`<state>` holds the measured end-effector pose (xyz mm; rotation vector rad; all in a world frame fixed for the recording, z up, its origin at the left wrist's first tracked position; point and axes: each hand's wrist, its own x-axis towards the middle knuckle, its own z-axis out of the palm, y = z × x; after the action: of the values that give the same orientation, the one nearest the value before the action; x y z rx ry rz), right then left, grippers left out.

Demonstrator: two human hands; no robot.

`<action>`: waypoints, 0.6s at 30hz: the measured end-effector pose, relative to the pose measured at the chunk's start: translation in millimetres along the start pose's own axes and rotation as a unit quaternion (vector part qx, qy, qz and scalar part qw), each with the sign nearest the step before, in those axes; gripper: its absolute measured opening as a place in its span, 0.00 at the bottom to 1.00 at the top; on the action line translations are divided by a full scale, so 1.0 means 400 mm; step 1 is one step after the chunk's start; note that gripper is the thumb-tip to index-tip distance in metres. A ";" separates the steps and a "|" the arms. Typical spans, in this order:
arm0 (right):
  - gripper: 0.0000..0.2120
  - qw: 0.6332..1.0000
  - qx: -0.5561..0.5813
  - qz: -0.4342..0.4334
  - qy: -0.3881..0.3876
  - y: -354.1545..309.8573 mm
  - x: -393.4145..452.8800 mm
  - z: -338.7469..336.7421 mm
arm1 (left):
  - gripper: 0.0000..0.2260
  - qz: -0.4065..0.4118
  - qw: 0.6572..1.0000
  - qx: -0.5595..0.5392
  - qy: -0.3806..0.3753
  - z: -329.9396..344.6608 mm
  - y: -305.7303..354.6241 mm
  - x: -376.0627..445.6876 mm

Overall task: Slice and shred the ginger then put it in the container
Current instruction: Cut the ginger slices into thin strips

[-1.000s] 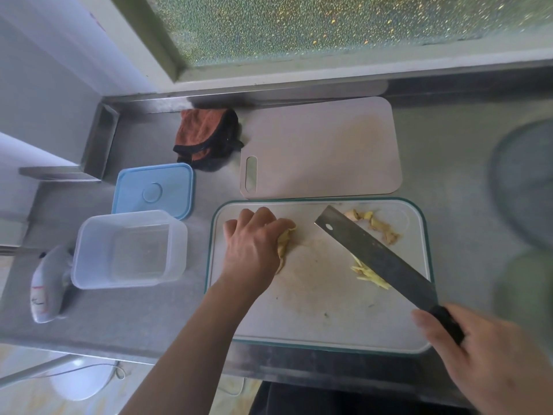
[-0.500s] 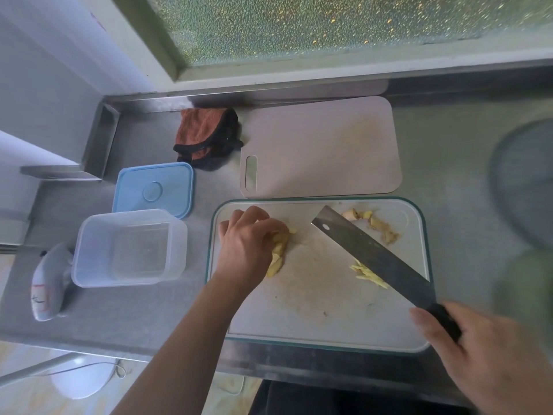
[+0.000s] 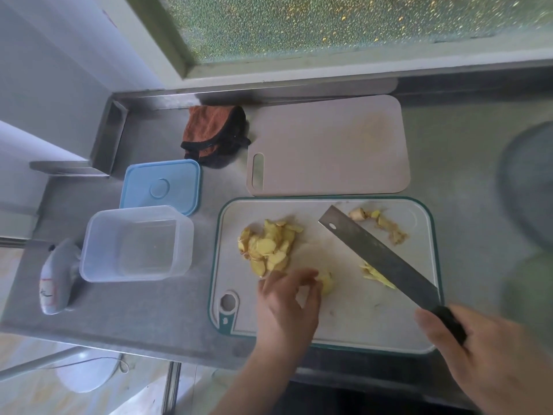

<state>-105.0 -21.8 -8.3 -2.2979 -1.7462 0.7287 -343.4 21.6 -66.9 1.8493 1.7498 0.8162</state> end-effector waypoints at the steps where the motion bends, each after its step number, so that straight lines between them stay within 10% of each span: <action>1: 0.33 1.000 -0.002 0.001 0.000 -0.002 0.000 0.000 | 0.05 0.029 0.999 0.031 -0.005 0.010 -0.014 -0.007; 10: 0.35 1.000 -0.006 0.002 0.017 0.001 -0.005 0.006 | 0.08 0.146 0.984 0.081 0.061 -0.073 -0.104 0.091; 18: 0.36 1.000 -0.015 0.000 0.027 0.003 -0.011 0.013 | 0.12 0.171 0.971 0.143 -0.087 -0.145 -0.194 0.186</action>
<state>-107.4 -27.1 -12.2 -2.3154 -1.7444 0.6385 -438.6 98.0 -71.0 2.3807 1.5244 0.5158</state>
